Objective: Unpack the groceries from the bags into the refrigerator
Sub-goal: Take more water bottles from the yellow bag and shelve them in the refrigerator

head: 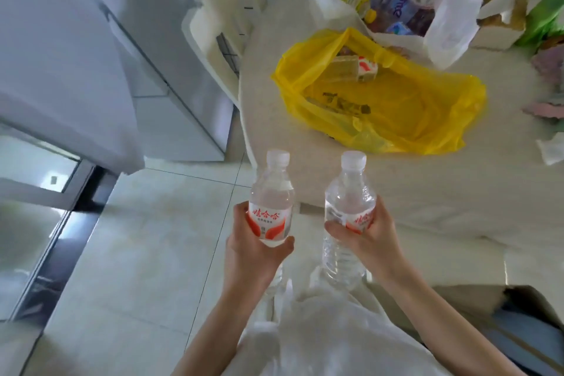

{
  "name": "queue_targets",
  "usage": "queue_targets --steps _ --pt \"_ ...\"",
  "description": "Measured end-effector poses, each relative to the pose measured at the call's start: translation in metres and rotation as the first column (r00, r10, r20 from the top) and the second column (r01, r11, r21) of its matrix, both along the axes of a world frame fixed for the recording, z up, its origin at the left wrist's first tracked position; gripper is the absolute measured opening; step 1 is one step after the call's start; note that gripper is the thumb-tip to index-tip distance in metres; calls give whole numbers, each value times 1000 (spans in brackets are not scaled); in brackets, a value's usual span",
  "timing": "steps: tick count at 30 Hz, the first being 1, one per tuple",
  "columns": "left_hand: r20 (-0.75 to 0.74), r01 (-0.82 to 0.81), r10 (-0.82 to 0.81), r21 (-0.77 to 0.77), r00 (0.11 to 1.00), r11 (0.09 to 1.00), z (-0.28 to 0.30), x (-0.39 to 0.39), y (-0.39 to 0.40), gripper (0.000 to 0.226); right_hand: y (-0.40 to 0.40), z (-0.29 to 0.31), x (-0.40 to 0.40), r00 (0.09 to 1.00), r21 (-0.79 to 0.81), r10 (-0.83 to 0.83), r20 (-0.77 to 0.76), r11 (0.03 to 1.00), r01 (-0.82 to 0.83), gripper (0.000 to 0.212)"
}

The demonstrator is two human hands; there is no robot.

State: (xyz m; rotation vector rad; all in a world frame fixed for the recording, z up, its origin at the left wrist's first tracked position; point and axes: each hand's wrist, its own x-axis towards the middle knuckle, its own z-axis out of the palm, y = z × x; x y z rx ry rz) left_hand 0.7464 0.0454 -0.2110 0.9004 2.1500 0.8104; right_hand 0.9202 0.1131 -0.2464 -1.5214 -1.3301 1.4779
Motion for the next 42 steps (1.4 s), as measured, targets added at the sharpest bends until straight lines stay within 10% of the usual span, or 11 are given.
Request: queue_targets --steps 25,42 --pt "121 -684 681 -22 722 729 -13 -209 -328 66 -246 -2 -273 758 -10 612 227 780 -626 68" --pt "174 -813 800 14 575 582 -23 -382 -284 65 -185 0 -486 695 4 711 108 698 -716 66"
